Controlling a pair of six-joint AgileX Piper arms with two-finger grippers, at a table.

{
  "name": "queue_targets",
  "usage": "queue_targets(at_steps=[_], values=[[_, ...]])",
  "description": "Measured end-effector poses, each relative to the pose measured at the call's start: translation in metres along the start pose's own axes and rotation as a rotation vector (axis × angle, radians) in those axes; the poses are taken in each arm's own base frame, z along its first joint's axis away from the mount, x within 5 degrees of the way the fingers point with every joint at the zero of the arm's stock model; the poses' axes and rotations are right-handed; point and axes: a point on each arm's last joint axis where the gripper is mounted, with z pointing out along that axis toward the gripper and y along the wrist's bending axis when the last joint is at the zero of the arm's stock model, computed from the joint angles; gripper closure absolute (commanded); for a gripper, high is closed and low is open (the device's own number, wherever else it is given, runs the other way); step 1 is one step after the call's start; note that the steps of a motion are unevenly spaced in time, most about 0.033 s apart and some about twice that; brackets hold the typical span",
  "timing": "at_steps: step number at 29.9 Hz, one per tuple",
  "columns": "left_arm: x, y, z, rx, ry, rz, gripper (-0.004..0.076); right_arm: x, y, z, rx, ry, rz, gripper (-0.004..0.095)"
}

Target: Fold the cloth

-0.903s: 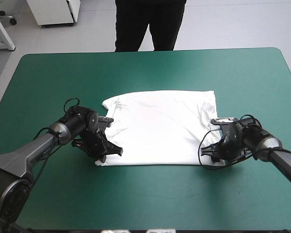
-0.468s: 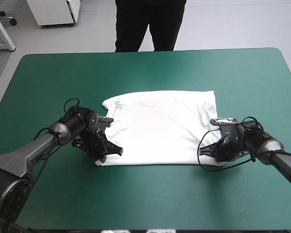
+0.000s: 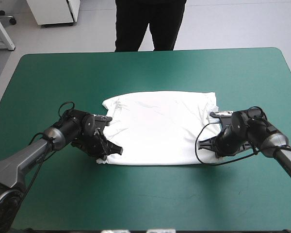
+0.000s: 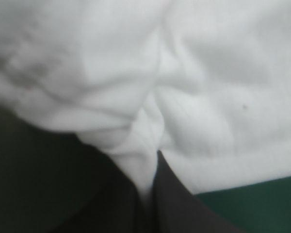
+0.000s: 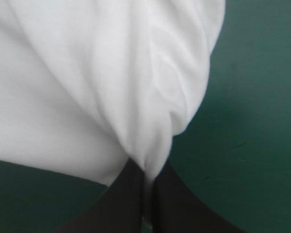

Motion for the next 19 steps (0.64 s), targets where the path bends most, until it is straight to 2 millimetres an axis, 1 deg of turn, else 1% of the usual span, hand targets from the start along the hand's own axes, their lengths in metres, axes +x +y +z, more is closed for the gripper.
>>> queue_targets(at_steps=[4,7,10,14,16,19], values=[[0.007,-0.002,-0.029,0.017,-0.104,0.001,0.0733,-0.004,0.004,-0.027,-0.008,-0.009,-0.011,0.0925],[0.015,-0.003,-0.046,0.027,-0.145,0.0,0.0733,-0.004,0.005,-0.044,-0.015,-0.023,-0.015,0.0925],[0.021,-0.003,-0.059,0.035,-0.176,-0.01,0.0733,-0.001,0.006,-0.059,-0.018,-0.031,-0.02,0.0925],[0.029,-0.003,-0.074,0.044,-0.218,-0.019,0.0733,0.0,0.007,-0.072,-0.024,-0.055,-0.024,0.0925],[0.028,-0.004,-0.081,0.044,-0.235,-0.022,0.0733,0.0,0.007,-0.079,-0.029,-0.073,-0.026,0.0925],[0.022,-0.004,-0.094,0.029,-0.284,-0.028,0.0733,-0.004,0.009,-0.089,-0.037,-0.108,-0.03,0.0925]])
